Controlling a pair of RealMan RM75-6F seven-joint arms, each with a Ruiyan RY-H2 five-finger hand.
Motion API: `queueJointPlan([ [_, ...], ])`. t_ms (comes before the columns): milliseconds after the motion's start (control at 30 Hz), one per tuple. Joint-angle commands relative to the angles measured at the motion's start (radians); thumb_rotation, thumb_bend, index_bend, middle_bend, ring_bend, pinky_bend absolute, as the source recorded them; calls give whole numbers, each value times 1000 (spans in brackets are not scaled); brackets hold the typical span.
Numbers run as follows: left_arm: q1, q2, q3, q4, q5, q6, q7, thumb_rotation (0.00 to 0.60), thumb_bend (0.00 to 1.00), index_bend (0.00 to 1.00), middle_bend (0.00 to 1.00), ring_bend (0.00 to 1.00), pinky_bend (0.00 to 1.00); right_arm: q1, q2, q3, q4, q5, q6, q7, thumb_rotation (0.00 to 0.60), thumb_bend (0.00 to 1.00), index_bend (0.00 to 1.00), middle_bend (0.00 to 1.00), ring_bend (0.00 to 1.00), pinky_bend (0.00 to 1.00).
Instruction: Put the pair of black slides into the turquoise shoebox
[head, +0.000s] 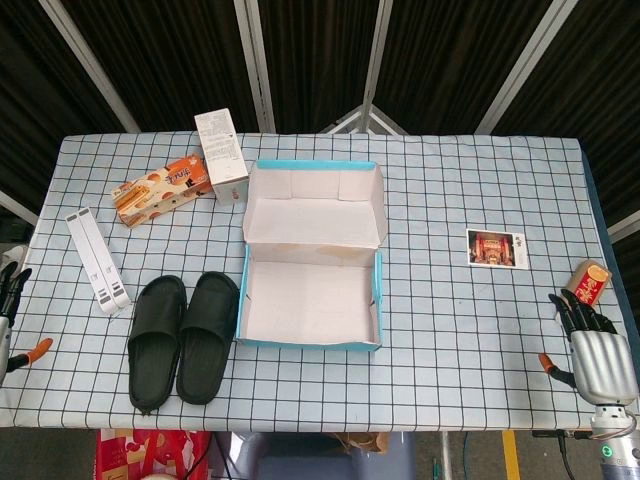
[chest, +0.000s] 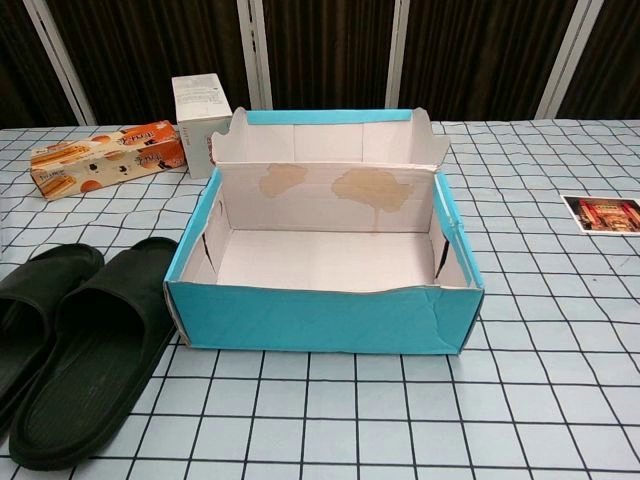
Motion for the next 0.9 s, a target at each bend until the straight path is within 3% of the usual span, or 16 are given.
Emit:
queueJointPlan([
  [33, -1, 4, 0, -11, -6, -6, 10, 600, 34, 0, 0, 0, 136, -4, 1, -1, -1, -1, 6, -1, 600, 234, 159, 134, 193, 271],
  [367, -7, -2, 6, -24, 14, -6, 34, 600, 34, 0, 13, 0, 139, -12, 8, 0, -5, 4, 15, 9, 600, 234, 159, 134, 193, 271],
  [600, -25, -2, 12, -22, -13, -68, 33, 600, 34, 0, 7, 0, 161, -17, 12, -1, -13, 8, 19, 7, 600, 233, 159, 134, 193, 271],
  [767, -75, 46, 73, -99, 11, -239, -133, 600, 34, 0, 19, 0, 161, -23, 14, -4, -19, -3, 31, 16, 600, 233, 159, 134, 193, 271],
  [900, -151, 61, 53, -146, -3, -342, -90, 592, 34, 0, 70, 0, 161, -24, 17, -3, -17, -2, 29, 29, 600, 233, 159, 134, 193, 271],
])
